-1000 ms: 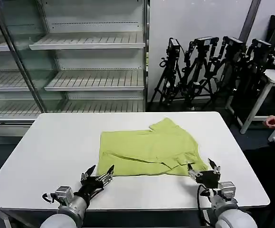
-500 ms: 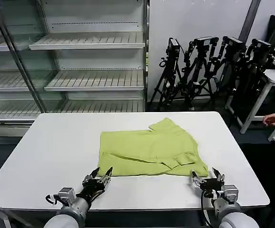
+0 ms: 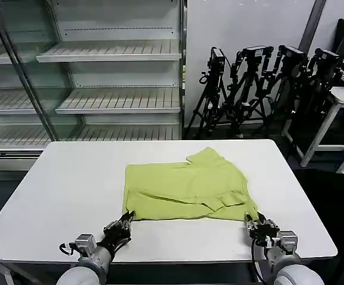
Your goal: Fold and organize the clothes.
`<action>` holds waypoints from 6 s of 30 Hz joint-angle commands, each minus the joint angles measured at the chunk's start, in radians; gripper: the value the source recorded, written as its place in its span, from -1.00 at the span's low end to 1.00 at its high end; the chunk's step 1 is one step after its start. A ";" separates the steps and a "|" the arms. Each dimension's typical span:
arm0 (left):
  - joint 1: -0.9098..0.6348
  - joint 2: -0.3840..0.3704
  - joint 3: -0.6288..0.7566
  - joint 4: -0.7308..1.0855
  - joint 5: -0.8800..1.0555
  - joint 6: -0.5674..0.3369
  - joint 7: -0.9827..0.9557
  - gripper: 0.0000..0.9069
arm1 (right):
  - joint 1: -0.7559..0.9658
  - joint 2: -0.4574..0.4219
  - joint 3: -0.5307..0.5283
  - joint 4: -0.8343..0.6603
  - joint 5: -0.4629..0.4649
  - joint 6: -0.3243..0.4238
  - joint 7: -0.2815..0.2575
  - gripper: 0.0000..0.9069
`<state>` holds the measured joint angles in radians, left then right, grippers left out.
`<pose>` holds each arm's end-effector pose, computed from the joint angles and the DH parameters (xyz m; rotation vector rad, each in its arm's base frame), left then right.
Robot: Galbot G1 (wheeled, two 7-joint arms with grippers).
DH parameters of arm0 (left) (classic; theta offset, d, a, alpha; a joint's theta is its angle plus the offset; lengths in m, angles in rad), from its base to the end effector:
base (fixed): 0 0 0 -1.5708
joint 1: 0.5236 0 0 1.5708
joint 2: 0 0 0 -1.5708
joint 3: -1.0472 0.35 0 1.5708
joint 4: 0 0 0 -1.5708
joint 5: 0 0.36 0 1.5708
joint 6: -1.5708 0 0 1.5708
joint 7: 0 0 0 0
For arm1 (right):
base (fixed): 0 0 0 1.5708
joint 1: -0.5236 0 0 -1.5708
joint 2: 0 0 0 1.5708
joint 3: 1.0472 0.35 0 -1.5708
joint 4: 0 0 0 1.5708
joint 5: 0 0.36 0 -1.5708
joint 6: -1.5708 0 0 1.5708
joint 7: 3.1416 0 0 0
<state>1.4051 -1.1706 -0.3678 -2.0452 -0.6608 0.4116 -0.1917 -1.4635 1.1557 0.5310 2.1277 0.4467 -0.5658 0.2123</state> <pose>0.2297 0.0265 -0.2890 -0.2650 -2.6643 0.3278 0.2208 -0.0665 -0.2564 0.0256 -2.6745 0.0517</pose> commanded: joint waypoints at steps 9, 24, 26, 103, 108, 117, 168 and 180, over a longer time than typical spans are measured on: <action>0.006 0.000 -0.002 -0.007 -0.007 -0.002 0.000 -0.96 | -0.024 -0.003 0.006 0.024 -0.004 0.002 0.002 -1.00; 0.149 0.013 -0.045 -0.159 0.020 0.003 -0.028 -0.93 | -0.165 -0.024 0.041 0.179 -0.001 -0.003 0.007 -1.00; 0.183 0.019 -0.047 -0.183 0.039 0.001 -0.027 -0.96 | -0.183 -0.025 0.041 0.199 -0.002 -0.005 0.010 -1.00; -0.287 0.229 0.015 0.076 -0.125 0.156 -0.224 1.00 | 0.738 -0.156 -0.472 -0.321 0.248 -0.015 0.200 1.00; -0.373 0.211 0.096 0.174 -0.096 0.165 -0.246 1.00 | 0.824 -0.107 -0.535 -0.442 0.246 -0.015 0.189 1.00; -0.456 0.178 0.187 0.269 -0.095 0.166 -0.268 1.00 | 0.891 -0.073 -0.606 -0.577 0.347 -0.017 0.195 1.00; -0.374 0.217 0.117 0.155 -0.191 0.125 -0.233 -0.91 | 0.972 0.032 -0.632 -0.710 0.383 0.039 0.179 -1.00; -0.351 0.234 0.073 0.091 -0.217 0.116 -0.230 -0.91 | 0.876 -0.018 -0.551 -0.531 0.354 0.056 0.177 -1.00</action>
<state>1.0500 -0.9417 -0.2746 -1.9230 -0.8717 0.5337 -0.4218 -0.5554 1.1474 -0.0537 1.5082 0.8134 -0.5226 0.3899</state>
